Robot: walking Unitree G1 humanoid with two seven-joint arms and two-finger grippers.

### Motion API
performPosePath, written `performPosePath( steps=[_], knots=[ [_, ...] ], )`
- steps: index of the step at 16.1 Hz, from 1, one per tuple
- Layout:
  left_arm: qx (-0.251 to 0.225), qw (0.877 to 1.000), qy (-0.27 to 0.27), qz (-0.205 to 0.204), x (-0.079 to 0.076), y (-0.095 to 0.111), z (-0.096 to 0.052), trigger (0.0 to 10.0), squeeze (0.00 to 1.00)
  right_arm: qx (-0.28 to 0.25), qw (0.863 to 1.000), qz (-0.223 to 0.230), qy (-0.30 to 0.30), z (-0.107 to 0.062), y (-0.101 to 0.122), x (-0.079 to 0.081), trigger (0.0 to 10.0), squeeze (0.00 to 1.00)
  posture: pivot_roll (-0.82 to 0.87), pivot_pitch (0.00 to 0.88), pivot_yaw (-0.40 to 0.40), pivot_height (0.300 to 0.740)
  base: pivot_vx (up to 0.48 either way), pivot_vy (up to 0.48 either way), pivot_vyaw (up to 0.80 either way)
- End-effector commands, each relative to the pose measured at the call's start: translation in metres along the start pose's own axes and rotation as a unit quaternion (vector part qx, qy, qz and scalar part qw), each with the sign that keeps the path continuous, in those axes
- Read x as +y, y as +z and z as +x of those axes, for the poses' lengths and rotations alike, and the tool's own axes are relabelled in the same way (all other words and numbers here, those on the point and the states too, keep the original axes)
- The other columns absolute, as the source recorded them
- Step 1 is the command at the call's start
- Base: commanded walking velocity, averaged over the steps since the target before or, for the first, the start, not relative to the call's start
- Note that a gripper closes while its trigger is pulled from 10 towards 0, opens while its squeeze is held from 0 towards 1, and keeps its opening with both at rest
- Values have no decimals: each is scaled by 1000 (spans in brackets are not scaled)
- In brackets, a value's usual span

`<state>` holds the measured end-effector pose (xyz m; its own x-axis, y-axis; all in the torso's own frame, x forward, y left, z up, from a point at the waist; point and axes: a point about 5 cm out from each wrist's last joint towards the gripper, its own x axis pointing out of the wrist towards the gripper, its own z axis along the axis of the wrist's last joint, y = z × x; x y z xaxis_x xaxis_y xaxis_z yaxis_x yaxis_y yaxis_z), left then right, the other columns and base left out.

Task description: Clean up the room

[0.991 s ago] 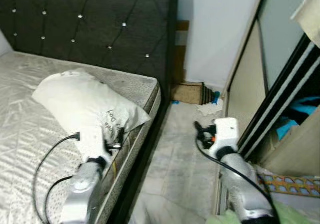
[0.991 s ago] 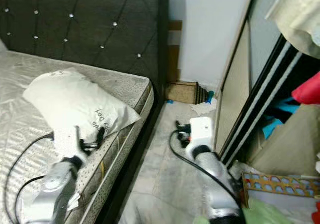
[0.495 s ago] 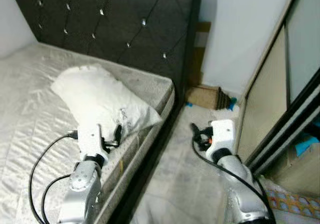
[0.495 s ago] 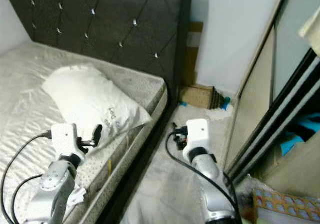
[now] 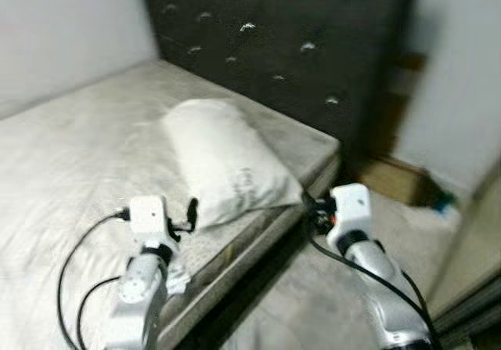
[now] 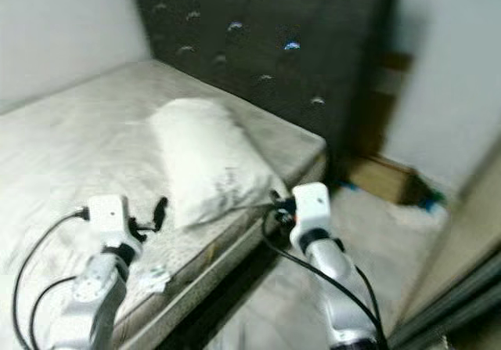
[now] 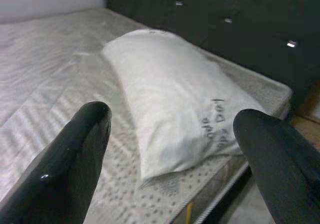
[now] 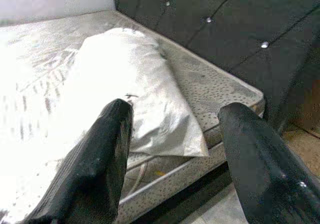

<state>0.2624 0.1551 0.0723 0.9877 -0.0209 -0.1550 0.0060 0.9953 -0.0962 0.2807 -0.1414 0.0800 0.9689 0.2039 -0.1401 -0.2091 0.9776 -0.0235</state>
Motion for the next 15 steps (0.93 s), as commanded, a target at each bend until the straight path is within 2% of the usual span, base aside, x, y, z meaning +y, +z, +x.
performPosePath(
  steps=[1,15],
  knots=[
    [-11,1000,17,12,8,5,1,10000,0,-8,1000,3,7,3,5,5,10000,0,-154,0,2,740,0,0,781],
    [-14,1000,21,-5,9,4,6,10000,0,-18,999,-5,33,7,10,10,10000,0,-162,0,-2,740,0,0,669]
  ],
)
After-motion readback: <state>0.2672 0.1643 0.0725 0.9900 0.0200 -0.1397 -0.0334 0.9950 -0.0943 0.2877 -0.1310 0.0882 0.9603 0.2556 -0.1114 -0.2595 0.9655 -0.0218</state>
